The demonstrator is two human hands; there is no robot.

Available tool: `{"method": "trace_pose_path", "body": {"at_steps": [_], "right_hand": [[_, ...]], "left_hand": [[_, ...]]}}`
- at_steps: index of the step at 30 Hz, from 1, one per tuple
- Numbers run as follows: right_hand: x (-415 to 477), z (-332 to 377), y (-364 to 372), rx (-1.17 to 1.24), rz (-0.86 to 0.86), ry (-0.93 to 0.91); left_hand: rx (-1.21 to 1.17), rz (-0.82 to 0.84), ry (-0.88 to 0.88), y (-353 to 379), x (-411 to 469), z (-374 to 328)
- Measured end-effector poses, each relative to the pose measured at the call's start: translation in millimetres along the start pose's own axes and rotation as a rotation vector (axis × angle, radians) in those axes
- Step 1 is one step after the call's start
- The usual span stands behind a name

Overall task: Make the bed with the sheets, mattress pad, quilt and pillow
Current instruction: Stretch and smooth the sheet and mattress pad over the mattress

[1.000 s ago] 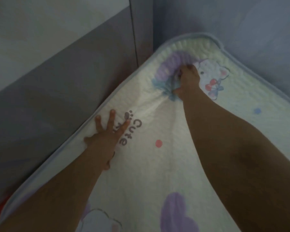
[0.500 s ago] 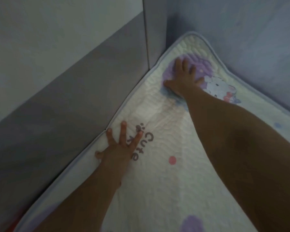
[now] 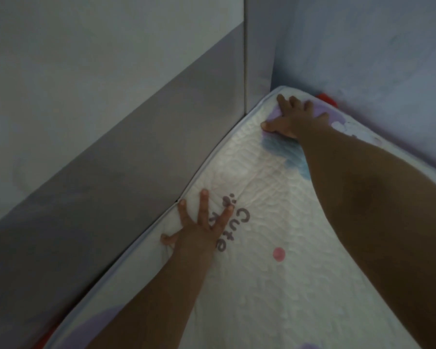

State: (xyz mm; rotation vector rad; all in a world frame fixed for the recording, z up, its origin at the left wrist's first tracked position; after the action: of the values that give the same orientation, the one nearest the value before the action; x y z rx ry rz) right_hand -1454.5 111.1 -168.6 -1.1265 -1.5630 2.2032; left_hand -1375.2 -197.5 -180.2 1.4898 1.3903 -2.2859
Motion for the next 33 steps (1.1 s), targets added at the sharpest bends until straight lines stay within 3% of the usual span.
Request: {"method": "trace_pose_path", "body": {"at_steps": [6, 12, 19, 33], "right_hand": [[-5.4, 2.1, 5.2, -0.04, -0.038, -0.006], [-37.2, 17.7, 15.1, 0.015, -0.286, -0.07], [-163.5, 41.1, 116.2, 0.107, -0.257, -0.184], [-326.0, 73.9, 243.9, 0.249, -0.245, 0.104]], "left_hand": [[-0.066, 0.037, 0.014, -2.5, -2.8, 0.8], [-0.026, 0.018, 0.006, -1.7, -5.2, 1.1], [-0.024, -0.065, 0.042, 1.9, -11.4, 5.4], [-0.056, -0.115, 0.177, 11.9, -13.7, 18.6]]}}
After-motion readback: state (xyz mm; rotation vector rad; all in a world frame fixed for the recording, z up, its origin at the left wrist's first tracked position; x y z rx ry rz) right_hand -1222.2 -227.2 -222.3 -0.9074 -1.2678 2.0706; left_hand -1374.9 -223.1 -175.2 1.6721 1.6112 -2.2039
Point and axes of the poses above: each hand's wrist, its own x-axis towards the middle knuckle, its own y-axis out of the palm, z = x × y, the point moved 3 cm from there along x, towards the middle knuckle, and after that the axes turned 6 degrees about z, right-handed, at the moved point
